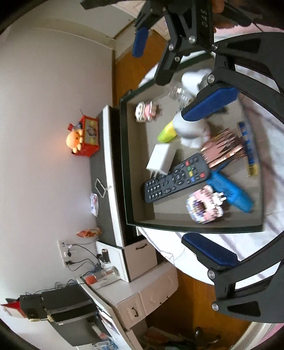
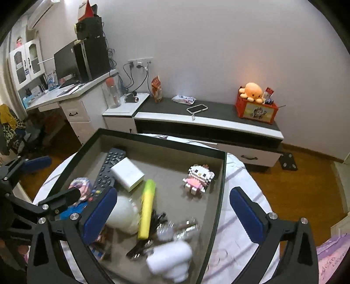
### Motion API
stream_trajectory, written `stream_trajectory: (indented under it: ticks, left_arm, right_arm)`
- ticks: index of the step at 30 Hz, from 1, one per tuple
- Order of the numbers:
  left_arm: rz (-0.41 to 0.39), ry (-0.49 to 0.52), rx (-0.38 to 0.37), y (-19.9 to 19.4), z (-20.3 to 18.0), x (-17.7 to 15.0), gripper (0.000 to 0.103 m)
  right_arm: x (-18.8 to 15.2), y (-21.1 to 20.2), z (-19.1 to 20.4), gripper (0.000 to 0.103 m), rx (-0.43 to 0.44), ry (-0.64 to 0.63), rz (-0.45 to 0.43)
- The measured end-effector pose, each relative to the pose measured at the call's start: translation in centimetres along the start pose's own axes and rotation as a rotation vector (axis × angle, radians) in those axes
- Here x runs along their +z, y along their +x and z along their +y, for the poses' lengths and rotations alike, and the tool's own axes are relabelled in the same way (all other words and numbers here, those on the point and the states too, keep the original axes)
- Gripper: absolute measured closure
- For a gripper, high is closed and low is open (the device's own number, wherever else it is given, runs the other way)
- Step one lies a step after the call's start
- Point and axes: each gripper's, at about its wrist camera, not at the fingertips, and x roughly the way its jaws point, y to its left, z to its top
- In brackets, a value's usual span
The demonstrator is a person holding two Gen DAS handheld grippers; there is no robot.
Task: Organize rigid objects
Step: 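Withdraw both open tools from the pink box and raise them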
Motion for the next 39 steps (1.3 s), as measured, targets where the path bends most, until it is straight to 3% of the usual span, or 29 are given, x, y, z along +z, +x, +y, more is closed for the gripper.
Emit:
stream_trajectory:
  ticks: [10,15,23,29,34,39]
  left_arm:
    - [-0.156,-0.039,0.105,-9.5,0.2,-4.4,0.0]
    - [-0.236,-0.05,0.041,-14.0,-0.1,-7.3,0.0]
    - [-0.311,-0.03,0.085,-18.7,-1.2,-10.3,0.0]
    - [-0.38,-0.016,0.183,-22.3,-2.5,-12.1,0.0]
    - [-0.442,-0.024,0.208,-24.6,-3.3,-13.2,0.0]
    - [-0.574,-0.008,0.256,-27.7,-4.7,-14.7,0.0]
  right_arm:
    - [-4.0,-7.8,3.8,0.0,-0.043,0.005,-0.109]
    - [-6.4,-12.0,6.0,0.0,-0.047,0.01,-0.184]
    - [-9.9,-17.3,7.5,0.0,-0.059,0.03,-0.256]
    - [-11.6,-20.5,9.2,0.0,-0.04,0.009,-0.296]
    - [-13.0,-23.2,10.4,0.0,-0.098,-0.026,-0.357]
    - [-14.1,-26.1,11.1,0.0,-0.115,-0.016,-0.428]
